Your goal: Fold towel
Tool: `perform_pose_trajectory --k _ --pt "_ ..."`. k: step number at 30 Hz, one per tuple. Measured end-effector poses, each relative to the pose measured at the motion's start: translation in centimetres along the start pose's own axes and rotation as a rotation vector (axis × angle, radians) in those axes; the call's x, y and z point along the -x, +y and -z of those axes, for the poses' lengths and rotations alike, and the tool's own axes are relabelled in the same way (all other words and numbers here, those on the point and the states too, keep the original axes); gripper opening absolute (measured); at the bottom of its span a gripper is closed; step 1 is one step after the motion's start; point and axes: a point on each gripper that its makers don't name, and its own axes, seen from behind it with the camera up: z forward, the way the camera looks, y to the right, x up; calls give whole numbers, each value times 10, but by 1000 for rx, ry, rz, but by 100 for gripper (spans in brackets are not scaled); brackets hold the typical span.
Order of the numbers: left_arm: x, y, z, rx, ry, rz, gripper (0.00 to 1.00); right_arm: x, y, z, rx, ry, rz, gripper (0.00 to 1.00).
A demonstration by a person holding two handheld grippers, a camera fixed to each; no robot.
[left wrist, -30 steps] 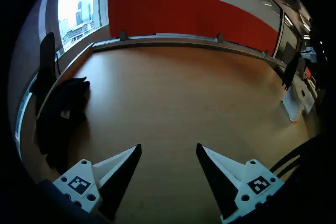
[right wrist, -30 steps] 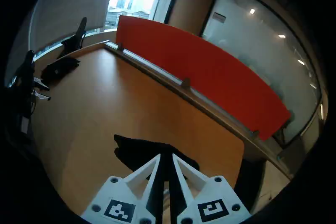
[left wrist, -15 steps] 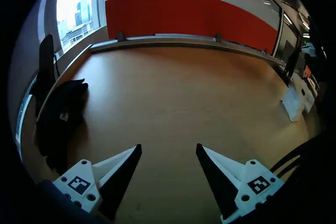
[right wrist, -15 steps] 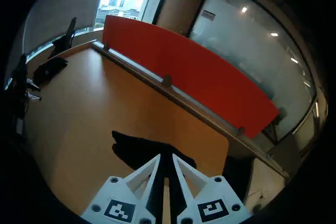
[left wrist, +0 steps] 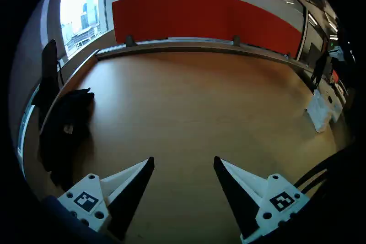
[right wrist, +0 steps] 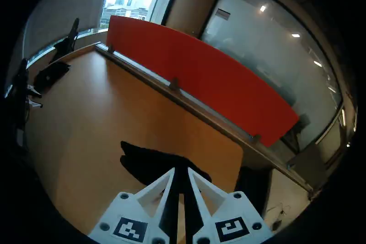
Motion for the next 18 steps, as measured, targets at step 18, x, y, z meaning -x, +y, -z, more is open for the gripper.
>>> perform_pose_trajectory --k 18 --pt "-6 8 3 8 2 -25 97 86 13 32 44 -85 -71 5"
